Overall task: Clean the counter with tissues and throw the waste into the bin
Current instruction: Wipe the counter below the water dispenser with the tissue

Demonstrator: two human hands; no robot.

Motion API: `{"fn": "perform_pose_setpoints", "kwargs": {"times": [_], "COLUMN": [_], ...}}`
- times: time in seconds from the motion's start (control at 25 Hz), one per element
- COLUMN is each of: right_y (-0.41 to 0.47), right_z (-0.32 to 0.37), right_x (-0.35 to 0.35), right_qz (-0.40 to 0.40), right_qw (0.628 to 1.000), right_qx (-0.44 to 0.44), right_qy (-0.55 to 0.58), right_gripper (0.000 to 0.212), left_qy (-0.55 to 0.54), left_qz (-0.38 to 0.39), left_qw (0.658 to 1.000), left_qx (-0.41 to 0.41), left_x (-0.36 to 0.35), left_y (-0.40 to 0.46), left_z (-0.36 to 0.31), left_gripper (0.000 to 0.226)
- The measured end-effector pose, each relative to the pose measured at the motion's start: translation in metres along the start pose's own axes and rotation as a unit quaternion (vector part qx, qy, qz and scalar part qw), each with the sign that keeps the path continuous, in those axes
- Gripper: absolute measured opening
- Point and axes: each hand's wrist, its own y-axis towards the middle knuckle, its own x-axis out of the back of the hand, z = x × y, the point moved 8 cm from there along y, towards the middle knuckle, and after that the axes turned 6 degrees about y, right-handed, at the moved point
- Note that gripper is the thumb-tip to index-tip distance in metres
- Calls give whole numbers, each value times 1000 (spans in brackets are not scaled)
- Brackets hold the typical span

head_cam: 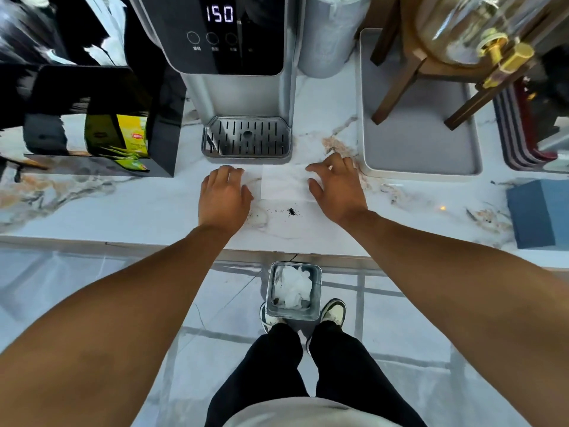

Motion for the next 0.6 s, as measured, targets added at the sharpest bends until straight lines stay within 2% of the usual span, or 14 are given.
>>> {"fn": "perform_pose_setpoints", "kwargs": {"times": [0.24,0.6], "right_y": [6,24], "right_z": [13,7], "right_x": [-27,-27], "right_qz": [100,66], "right_qw": [993,991], "right_qx": [32,13], "right_qy": [57,117], "right_gripper": [37,21], "left_qy": [9,18], "left_qz": [5,8], "left_qw": [1000,998], "left_qx": [-25,-52], "left_x": [-15,-37], "left_y": [-16,-15], "left_z": [27,28], "left_gripper": [42,53]}}
